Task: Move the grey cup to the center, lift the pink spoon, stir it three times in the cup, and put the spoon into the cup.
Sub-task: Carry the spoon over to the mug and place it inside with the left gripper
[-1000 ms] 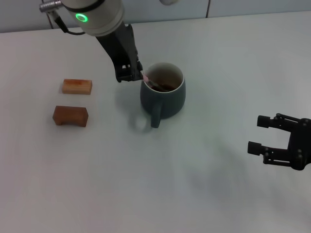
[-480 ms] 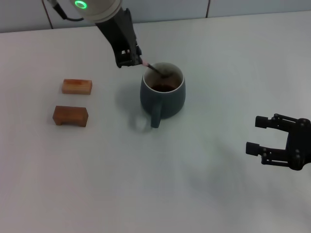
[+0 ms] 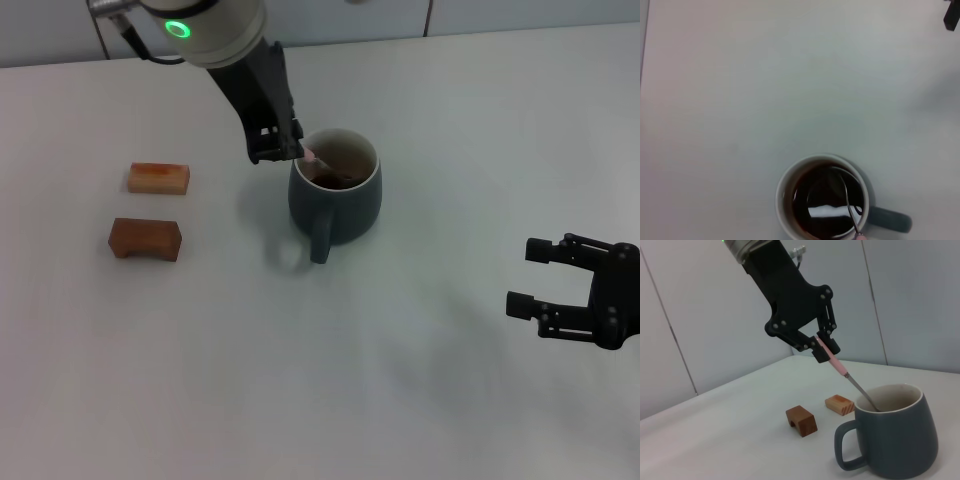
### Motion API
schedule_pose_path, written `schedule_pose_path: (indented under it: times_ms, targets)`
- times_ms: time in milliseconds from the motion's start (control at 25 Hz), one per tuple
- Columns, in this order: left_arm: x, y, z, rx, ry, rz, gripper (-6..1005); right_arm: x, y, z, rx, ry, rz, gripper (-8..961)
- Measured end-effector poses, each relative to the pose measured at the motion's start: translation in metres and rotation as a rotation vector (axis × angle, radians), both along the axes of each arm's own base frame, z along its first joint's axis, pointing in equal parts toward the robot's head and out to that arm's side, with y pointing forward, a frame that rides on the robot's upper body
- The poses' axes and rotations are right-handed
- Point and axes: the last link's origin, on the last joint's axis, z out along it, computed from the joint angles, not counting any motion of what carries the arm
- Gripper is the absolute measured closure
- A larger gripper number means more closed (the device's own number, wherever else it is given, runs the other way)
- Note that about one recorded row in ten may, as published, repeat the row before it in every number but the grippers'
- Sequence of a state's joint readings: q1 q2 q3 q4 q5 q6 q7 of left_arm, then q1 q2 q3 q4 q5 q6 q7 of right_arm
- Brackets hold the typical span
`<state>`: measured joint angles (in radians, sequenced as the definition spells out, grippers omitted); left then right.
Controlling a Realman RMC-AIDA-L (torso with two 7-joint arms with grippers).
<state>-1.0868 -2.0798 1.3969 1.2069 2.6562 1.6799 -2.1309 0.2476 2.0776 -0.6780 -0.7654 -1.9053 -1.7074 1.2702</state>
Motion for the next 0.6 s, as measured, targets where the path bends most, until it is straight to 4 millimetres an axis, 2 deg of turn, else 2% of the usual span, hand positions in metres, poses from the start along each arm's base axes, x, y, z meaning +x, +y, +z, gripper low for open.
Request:
schedule_pose_path:
  times_ms: [320, 600]
  targets:
    - [-0.01, 0.005, 0.008, 0.056, 0.036, 0.014, 871, 0.0, 0.001, 0.0, 0.0, -0.002, 0.0, 128]
    - [0.001, 0.008, 0.005, 0.067, 0.009, -0.009, 870, -0.001, 0.001, -0.001, -0.003, -0.003, 0.002, 127]
